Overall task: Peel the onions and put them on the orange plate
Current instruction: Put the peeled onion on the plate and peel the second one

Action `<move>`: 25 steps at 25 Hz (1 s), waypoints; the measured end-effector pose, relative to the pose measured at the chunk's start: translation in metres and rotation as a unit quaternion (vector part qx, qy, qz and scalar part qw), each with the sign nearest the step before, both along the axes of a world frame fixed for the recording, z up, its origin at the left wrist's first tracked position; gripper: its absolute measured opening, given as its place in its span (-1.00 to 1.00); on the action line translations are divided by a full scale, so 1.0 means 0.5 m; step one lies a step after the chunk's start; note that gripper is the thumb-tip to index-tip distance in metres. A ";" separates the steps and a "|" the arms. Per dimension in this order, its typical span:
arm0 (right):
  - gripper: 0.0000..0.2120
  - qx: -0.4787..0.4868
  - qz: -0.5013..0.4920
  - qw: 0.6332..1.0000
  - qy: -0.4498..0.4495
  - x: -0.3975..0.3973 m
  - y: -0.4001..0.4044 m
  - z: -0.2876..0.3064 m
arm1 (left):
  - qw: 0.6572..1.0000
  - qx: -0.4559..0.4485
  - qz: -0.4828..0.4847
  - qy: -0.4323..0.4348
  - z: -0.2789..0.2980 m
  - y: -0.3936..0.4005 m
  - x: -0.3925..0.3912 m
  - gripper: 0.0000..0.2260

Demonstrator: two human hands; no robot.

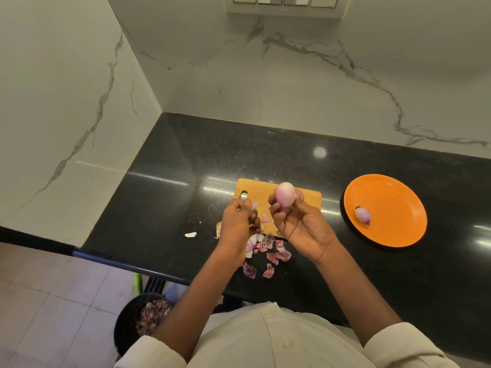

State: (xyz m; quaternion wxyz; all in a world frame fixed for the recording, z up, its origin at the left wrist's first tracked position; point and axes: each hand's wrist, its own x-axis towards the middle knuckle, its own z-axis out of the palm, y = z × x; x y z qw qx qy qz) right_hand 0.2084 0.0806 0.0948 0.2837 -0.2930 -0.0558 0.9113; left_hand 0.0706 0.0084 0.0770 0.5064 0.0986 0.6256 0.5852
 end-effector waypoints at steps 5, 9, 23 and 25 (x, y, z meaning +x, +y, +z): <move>-0.60 0.088 0.000 0.987 -0.134 -0.012 -0.002 -0.004 | 0.951 -0.040 -0.085 0.295 -0.037 -0.015 -0.005 -0.91; -0.65 0.094 0.003 0.980 -0.177 -0.015 -0.007 0.001 | 0.901 -0.060 -0.112 0.415 -0.047 -0.013 -0.007 -0.92; -0.78 0.111 0.036 0.962 -0.246 -0.015 -0.015 0.025 | 0.875 0.154 -0.207 0.409 -0.031 0.012 -0.024 -0.93; -0.78 0.122 0.039 0.962 -0.242 -0.017 -0.014 0.028 | 0.861 0.149 -0.225 0.432 -0.029 0.009 -0.027 -0.92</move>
